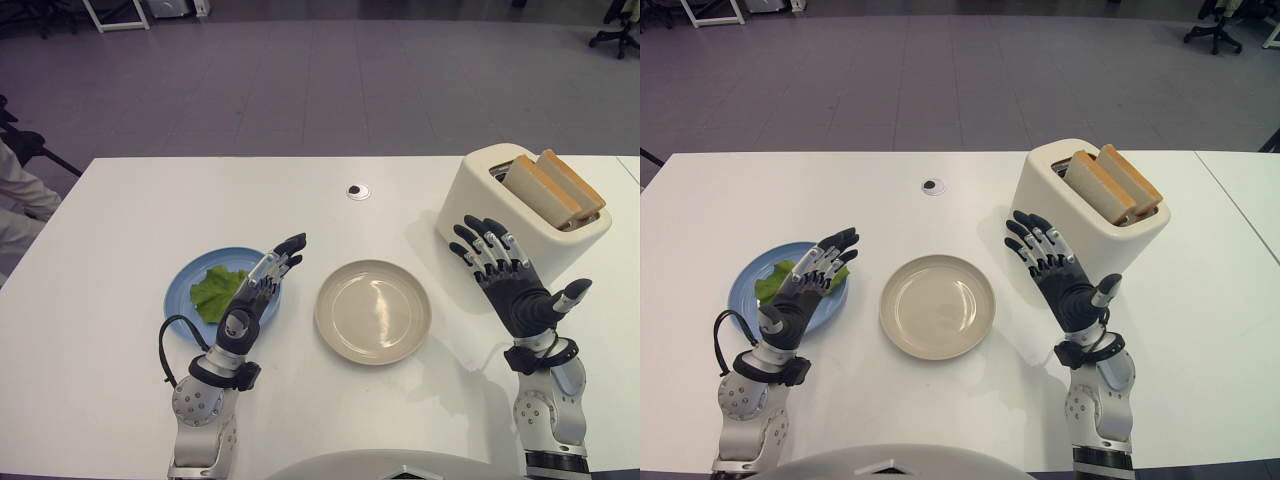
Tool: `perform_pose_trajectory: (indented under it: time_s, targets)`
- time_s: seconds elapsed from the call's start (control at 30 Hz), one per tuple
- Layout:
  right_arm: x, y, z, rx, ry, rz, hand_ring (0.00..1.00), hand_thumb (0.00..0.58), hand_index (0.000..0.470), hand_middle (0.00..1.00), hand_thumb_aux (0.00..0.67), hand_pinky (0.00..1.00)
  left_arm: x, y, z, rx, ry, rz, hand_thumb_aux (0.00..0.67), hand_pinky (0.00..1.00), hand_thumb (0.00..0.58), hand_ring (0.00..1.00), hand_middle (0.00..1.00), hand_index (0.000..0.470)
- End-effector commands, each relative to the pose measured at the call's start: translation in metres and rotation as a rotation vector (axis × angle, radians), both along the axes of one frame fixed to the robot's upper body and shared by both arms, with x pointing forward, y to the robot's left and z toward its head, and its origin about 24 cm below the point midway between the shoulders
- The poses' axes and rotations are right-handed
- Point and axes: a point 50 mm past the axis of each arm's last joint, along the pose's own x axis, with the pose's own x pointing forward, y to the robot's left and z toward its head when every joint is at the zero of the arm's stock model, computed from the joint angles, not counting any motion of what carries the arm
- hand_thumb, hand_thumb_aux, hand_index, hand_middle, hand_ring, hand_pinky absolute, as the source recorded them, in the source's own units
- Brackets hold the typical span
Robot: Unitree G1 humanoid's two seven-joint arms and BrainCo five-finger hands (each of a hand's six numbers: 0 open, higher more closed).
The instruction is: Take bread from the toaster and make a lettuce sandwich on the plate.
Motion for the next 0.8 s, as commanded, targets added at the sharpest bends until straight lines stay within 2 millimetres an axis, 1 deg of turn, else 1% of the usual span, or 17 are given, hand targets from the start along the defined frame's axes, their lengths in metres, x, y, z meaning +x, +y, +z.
perform_pose_trajectory:
  time_s: [0.03, 0.53, 0.6, 0.67, 0.7, 0.73, 0.77, 0.8]
  targets:
    - [0.001, 0.0, -0.001, -0.019, 0.007, -0.003, 0.0, 0.0, 0.0, 0.0, 0.0, 0.0, -0.001, 0.0, -0.002, 0.019, 0.019, -0.003, 0.0, 0.0, 0.0, 0.0, 0.0, 0.0]
    - [0.001, 0.0, -0.002, -0.05, 0.005, -0.012, 0.0, 0.0, 0.0, 0.0, 0.0, 0.0, -0.001, -0.001, -0.002, 0.021, 0.016, 0.001, 0.0, 0.0, 0.0, 0.0, 0.0, 0.0]
    - [0.001, 0.0, 0.002, -0.078, -0.027, -0.034, 0.0, 0.0, 0.0, 0.0, 0.0, 0.0, -0.002, -0.001, -0.002, 0.023, 0.017, 0.006, 0.0, 0.0, 0.0, 0.0, 0.0, 0.0]
    - [0.002, -0.007, 0.018, -0.141, -0.103, -0.113, 0.0, 0.0, 0.0, 0.0, 0.0, 0.0, -0.003, -0.001, -0.002, 0.022, 0.017, 0.009, 0.0, 0.0, 0.0, 0.0, 0.0, 0.0]
    - [0.003, -0.013, 0.035, -0.196, -0.171, -0.169, 0.0, 0.0, 0.0, 0.0, 0.0, 0.0, -0.003, -0.002, -0.002, 0.021, 0.017, 0.009, 0.0, 0.0, 0.0, 0.0, 0.0, 0.0]
    - [0.005, -0.023, 0.052, -0.261, -0.235, -0.236, 0.0, 0.0, 0.0, 0.0, 0.0, 0.0, -0.003, -0.003, -0.002, 0.021, 0.018, 0.008, 0.0, 0.0, 0.0, 0.0, 0.0, 0.0]
    - [0.009, -0.038, 0.072, -0.34, -0.287, -0.323, 0.0, 0.0, 0.0, 0.0, 0.0, 0.0, -0.003, -0.004, -0.003, 0.023, 0.022, 0.003, 0.0, 0.0, 0.0, 0.0, 0.0, 0.0]
    - [0.015, -0.053, 0.088, -0.428, -0.323, -0.408, 0.0, 0.0, 0.0, 0.0, 0.0, 0.0, -0.004, -0.005, -0.004, 0.025, 0.025, 0.002, 0.0, 0.0, 0.0, 0.0, 0.0, 0.0]
